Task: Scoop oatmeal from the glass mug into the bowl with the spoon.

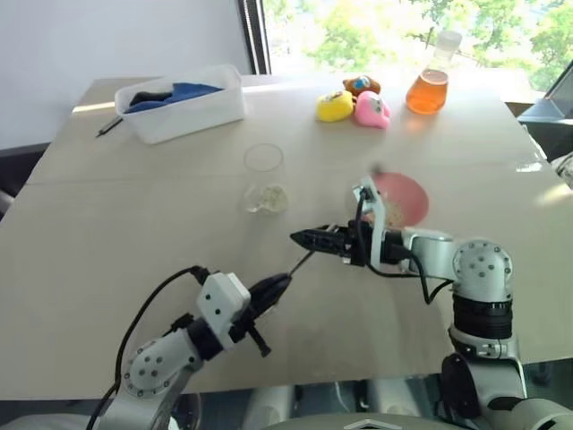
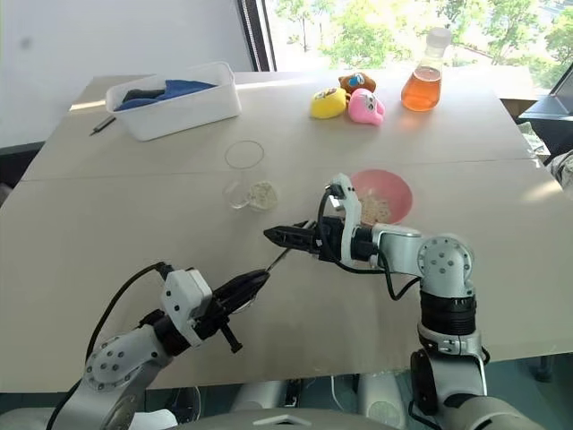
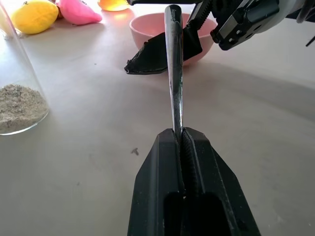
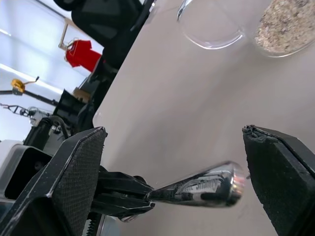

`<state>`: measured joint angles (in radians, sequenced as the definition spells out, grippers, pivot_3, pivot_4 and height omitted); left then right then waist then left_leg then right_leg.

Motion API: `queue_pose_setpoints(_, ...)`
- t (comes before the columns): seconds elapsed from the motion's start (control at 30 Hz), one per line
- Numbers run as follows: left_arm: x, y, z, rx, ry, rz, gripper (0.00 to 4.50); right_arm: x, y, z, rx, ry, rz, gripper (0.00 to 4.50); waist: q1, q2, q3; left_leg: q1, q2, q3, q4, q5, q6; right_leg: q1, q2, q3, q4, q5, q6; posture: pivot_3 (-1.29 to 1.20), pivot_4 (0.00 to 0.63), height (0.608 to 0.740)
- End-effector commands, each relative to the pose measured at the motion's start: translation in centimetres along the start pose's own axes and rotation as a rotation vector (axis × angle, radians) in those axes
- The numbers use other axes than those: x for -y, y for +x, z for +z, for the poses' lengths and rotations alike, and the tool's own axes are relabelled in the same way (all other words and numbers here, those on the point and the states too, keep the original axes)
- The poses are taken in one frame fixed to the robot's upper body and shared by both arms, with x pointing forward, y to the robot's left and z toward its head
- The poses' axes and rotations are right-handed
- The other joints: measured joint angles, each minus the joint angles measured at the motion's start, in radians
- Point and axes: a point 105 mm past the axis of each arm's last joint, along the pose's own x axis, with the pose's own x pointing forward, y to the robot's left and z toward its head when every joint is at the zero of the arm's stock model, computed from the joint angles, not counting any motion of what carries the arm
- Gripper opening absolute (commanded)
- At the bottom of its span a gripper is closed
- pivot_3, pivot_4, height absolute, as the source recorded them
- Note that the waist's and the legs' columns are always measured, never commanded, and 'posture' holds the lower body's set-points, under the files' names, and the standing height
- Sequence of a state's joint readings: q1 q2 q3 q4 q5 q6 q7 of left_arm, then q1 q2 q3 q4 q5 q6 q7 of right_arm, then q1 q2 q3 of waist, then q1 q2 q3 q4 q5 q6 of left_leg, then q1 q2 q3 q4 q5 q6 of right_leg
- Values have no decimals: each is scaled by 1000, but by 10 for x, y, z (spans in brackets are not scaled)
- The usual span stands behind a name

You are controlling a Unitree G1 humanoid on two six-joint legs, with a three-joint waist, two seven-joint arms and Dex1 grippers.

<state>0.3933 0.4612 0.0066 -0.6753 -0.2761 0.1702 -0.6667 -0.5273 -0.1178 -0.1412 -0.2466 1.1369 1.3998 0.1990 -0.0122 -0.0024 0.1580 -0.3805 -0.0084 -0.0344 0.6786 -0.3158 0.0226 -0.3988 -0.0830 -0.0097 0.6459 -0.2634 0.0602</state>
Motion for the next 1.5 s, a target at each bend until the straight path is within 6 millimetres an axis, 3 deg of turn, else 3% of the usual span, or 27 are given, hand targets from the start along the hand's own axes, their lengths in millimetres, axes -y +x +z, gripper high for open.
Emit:
queue_pose_setpoints(0.03, -5, -1, 5, 28, 21, 39, 73, -7, -3, 9, 37, -14, 19, 4500, -2, 0, 0, 0, 0, 0, 0, 0, 0, 0, 0, 0, 0, 0, 0, 0, 150, 740)
queue_pose_setpoints(0.2, -10, 1, 6, 49, 3, 87, 73, -9, -3, 10, 35, -18, 28, 4500, -4, 0, 0, 1, 0, 0, 0, 0, 0, 0, 2, 1, 1, 0, 0, 0, 150, 740)
queue_pose_setpoints(0.43, -3, 3, 9, 57, -6, 66, 0, -15, 2, 12, 24, -19, 59, 1295, -4, 0, 0, 1, 0, 0, 1, 0, 0, 0, 2, 1, 2, 0, 0, 0, 150, 740)
queue_pose_setpoints(1.0, 1, 1, 4, 51, -25, 65, 0, -17, 12, 16, 57, 1, 58, 1295, -4, 0, 0, 1, 0, 0, 2, 0, 0, 0, 2, 1, 2, 0, 0, 0, 150, 740)
queue_pose_setpoints(1.13, 0, 2, 4, 55, -39, 80, 0, -15, 10, 17, 65, 1, 48, 175, -4, 0, 0, 1, 0, 1, 2, 0, 0, 0, 2, 1, 2, 0, 0, 0, 150, 740)
queue_pose_setpoints(1.17, 1, 2, 4, 55, -41, 79, 0, -15, 10, 16, 65, 1, 47, 75, -4, 1, 0, 1, 0, 1, 2, 0, 0, 0, 2, 1, 2, 0, 0, 0, 150, 740)
queue_pose_setpoints(1.43, -8, 1, 4, 56, -38, 133, 0, -13, 7, 19, 68, 5, 42, 75, -5, 1, 0, 0, 0, 3, 3, 0, 0, -4, 3, 4, 6, 0, 0, 0, 150, 740)
queue_pose_setpoints(1.47, -11, 0, 5, 59, -29, 154, 669, -12, 6, 20, 73, 7, 37, 0, -5, 1, 0, 0, 0, 3, 3, 0, 0, -4, 3, 4, 7, 0, 0, 0, 150, 740)
queue_pose_setpoints(1.5, -15, -1, 7, 63, -10, 180, 1013, -11, 4, 22, 79, 7, 31, 0, -5, 1, 0, 0, 0, 3, 3, 0, 0, -4, 3, 4, 7, 0, 0, 0, 150, 740)
